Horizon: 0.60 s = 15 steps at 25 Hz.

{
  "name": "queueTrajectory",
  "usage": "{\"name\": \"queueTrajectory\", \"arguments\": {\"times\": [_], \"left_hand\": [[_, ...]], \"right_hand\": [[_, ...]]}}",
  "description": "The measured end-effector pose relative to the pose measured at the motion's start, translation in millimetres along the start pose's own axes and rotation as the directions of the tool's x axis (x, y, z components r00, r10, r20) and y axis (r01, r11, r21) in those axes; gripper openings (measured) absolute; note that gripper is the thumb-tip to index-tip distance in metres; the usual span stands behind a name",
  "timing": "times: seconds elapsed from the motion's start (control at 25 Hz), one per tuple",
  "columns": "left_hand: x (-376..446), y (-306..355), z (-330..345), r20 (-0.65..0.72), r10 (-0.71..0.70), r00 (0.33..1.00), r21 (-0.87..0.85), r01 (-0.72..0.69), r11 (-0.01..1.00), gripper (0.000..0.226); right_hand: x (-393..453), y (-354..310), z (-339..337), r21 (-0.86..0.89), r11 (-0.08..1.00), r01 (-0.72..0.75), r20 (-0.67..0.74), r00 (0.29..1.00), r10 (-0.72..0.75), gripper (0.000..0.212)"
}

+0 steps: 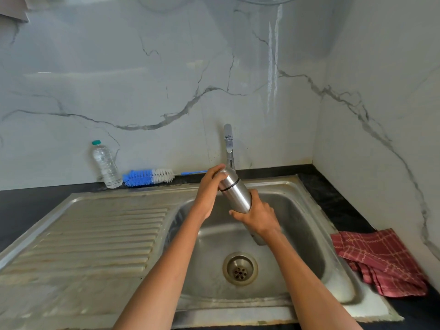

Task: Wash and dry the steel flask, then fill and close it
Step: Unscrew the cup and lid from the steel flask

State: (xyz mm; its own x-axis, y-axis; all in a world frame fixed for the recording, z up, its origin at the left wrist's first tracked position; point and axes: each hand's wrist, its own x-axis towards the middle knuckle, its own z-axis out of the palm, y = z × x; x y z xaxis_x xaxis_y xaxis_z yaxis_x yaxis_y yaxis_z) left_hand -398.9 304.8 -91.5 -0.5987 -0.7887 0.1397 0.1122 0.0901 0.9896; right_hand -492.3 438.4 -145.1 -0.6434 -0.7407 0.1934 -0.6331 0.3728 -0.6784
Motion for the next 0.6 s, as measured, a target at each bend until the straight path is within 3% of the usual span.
{"name": "queueTrajectory", "arguments": {"times": [0.08,0.24,0.44,0.6], "left_hand": [[1.6,-4.9,-8.7,0.02,0.055,0.998,-0.05,-0.054,0.997,0.032],[-3.1,-3.8,-8.7,-0.035,0.059,0.998,0.116,-0.055,0.992,0.05],[-5.5,-13.3,-15.3,0.039,0.135,0.99,0.049,-0.137,0.989,0.036],[-1.1,-15.9,-16.3,-0.186,0.143,0.972,0.126,-0.12,0.985,0.03]], "right_hand": [[0.9,2.7,0.0,-0.006,1.0,0.003,-0.002,1.0,-0.003,0.077],[2.9,2.9,-0.1,-0.081,0.996,0.045,0.0,0.999,-0.045,0.08],[3.7,2.3,4.5,-0.089,0.994,0.067,0.021,0.998,-0.065,0.083],[5.2,1.5,6.2,-0.145,0.985,0.092,0.039,0.995,-0.088,0.08]]}}
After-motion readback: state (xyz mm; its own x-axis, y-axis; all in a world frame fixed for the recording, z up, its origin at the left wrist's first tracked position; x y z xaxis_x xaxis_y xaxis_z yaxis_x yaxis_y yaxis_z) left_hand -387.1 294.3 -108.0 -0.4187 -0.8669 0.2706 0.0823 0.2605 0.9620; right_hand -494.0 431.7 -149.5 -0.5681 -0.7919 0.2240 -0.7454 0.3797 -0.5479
